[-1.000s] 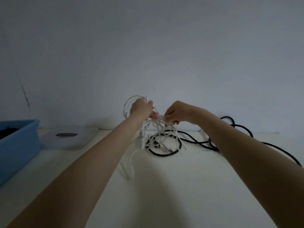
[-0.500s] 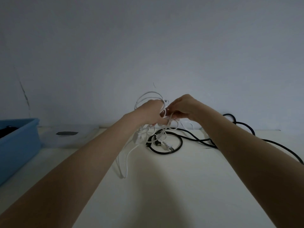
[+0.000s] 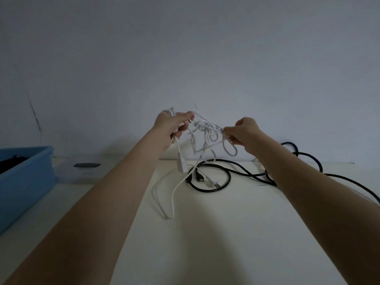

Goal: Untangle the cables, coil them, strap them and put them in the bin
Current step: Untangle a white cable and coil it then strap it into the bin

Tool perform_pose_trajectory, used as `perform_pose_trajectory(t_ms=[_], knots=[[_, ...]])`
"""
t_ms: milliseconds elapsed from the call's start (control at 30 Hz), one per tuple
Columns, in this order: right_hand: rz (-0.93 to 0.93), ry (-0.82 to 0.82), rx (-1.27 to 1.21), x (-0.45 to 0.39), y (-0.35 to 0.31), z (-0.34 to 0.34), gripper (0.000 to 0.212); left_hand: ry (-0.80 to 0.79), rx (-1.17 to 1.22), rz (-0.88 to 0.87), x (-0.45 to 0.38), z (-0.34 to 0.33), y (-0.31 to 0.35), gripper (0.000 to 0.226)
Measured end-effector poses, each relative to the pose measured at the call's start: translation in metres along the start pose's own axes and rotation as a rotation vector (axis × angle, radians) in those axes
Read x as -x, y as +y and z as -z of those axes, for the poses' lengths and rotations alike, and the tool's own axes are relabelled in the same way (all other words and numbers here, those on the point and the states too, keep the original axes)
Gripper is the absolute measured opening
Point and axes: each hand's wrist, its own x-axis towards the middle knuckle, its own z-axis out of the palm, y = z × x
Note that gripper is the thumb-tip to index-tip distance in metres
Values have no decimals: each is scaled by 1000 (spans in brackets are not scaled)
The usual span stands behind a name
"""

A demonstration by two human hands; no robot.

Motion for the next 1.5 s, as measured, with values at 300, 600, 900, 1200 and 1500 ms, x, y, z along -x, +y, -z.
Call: perform_pose_trajectory(t_ms=[300,600,900,1200,1500], knots=[[-3,-72,-14,2,3,-8,14,-476,-785,86,23,-16,11,45],[-3,74,136,-5,5,0,7,-390,-655,-194,24,-17,15,43],[-318,-347,-114,11,0,7,8,166,15,-253,10,-7,8,55],[309,-726,102,18,-20,-7,26,-249,-406,-147,13,4,14,54],[519,-14,255,6,-3,14,26,-256,-481,-48,7,18,4,42]])
